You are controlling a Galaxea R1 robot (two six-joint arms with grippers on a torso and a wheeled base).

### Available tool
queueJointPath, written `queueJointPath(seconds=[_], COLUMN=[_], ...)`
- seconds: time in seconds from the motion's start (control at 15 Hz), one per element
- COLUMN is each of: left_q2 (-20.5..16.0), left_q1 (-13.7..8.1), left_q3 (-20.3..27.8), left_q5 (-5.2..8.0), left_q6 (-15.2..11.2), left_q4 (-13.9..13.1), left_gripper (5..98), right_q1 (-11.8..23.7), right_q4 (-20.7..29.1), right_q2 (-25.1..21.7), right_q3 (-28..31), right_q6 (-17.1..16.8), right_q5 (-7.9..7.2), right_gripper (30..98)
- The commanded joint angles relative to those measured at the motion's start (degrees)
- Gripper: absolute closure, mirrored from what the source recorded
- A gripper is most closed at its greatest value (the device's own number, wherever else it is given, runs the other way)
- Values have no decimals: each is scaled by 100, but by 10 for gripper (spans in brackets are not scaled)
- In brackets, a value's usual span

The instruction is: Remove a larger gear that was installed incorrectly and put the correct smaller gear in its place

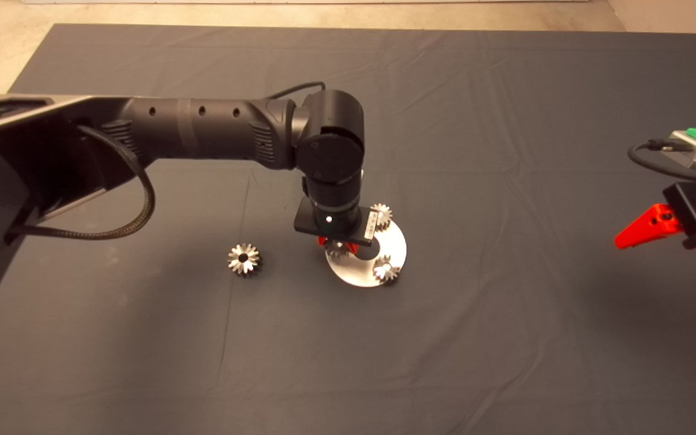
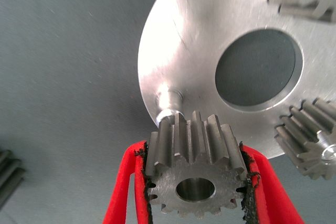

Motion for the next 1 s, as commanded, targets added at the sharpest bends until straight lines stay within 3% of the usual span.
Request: queueJointPath(seconds=[0.0, 0.6, 0.93], left_q2=[6, 41, 67], left_q1=[63, 37, 28], left_q3=[82, -299, -402], left_q5=[757, 757, 757], left_q6=[-61, 227, 247], left_q4=[51, 128, 128], left_gripper=[773, 772, 768], right_q1=[112, 138, 138], right_q4=[172, 181, 181], right_q2=[-15, -7, -7], right_q3=[2, 19, 31], right_q6=[-30, -30, -30], right_q5=[-6, -5, -5], right_gripper=[472, 472, 472])
